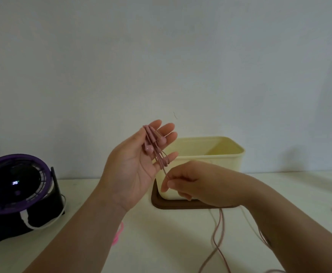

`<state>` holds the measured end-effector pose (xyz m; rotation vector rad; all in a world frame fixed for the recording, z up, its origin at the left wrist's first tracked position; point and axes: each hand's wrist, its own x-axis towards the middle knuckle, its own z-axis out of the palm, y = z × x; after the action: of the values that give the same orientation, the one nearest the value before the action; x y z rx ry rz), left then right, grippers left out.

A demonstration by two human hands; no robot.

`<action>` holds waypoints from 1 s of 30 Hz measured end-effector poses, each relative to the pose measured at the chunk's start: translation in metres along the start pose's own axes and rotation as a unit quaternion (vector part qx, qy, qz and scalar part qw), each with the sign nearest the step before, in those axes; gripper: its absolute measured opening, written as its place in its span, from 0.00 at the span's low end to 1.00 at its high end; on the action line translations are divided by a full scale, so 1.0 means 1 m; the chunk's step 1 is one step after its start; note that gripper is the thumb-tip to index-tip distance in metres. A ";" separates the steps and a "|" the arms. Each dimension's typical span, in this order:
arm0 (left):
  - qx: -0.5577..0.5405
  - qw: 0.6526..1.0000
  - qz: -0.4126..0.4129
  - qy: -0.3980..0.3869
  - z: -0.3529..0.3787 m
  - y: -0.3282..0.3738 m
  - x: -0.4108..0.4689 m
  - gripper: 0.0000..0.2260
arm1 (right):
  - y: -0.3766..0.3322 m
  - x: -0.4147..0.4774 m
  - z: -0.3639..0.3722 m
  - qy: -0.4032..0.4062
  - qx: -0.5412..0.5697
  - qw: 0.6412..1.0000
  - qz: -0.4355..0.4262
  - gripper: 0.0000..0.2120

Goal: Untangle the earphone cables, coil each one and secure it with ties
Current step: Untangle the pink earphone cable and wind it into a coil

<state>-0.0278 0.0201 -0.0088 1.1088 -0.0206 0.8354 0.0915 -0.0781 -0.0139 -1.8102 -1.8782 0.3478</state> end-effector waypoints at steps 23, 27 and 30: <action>-0.090 0.960 -0.141 -0.225 -0.015 0.011 -0.004 0.18 | 0.004 0.003 -0.006 0.121 0.150 0.980 -0.045 0.17; -0.123 0.983 -0.075 -0.110 -0.009 0.015 -0.002 0.18 | -0.002 0.004 0.003 0.065 0.111 0.991 -0.032 0.13; 0.051 0.998 0.013 -0.025 -0.010 0.009 0.000 0.17 | -0.010 -0.002 -0.001 0.031 0.034 0.998 -0.035 0.10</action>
<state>-0.0366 0.0295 -0.0063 1.2270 -0.0351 0.8380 0.0831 -0.0807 -0.0084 -1.6863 -1.8596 0.3218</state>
